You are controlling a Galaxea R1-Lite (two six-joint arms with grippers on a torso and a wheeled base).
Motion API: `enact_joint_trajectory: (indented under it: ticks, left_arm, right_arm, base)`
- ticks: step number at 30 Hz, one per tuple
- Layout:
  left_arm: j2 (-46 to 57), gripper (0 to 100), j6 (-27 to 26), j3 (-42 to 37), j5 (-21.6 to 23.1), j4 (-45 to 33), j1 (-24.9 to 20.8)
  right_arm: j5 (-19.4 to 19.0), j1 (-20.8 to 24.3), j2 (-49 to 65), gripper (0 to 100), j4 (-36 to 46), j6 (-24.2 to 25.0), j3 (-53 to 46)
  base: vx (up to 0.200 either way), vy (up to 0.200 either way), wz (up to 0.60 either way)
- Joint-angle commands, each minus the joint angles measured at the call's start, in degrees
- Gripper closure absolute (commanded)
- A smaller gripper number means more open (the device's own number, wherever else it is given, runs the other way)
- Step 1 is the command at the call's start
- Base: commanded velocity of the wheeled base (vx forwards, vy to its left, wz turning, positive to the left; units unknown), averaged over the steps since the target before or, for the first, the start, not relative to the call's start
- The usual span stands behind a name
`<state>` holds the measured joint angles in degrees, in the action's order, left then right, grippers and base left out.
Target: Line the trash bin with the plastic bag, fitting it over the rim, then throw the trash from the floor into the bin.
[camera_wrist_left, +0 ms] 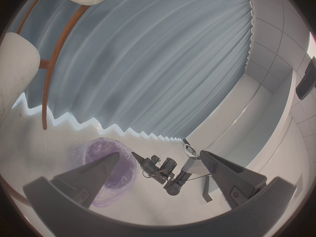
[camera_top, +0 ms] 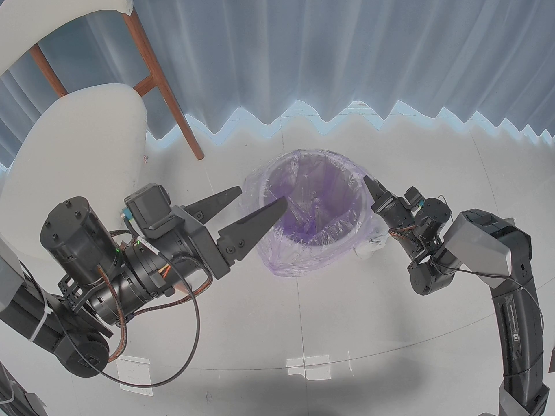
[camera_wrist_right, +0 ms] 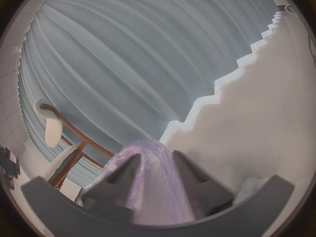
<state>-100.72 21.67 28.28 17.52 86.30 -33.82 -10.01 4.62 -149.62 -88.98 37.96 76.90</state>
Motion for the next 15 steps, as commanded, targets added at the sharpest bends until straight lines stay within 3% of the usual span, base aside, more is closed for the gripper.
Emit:
enact_joint_trajectory:
  ticks: [1, 15]
  left_arm:
    - [-0.18, 0, 0.03, 0.02, 0.06, 0.01, -0.02]
    - [-0.27, 0, -0.05, -0.07, -0.03, 0.01, -0.46]
  right_arm:
    - [-0.01, 0.21, -0.50, 0, -1.02, 0.18, 0.27]
    - [0.16, -1.90, 0.11, 0, -1.02, 0.36, 0.53]
  base:
    - [0.000, 0.000, 0.00]
    - [0.000, 0.000, 0.00]
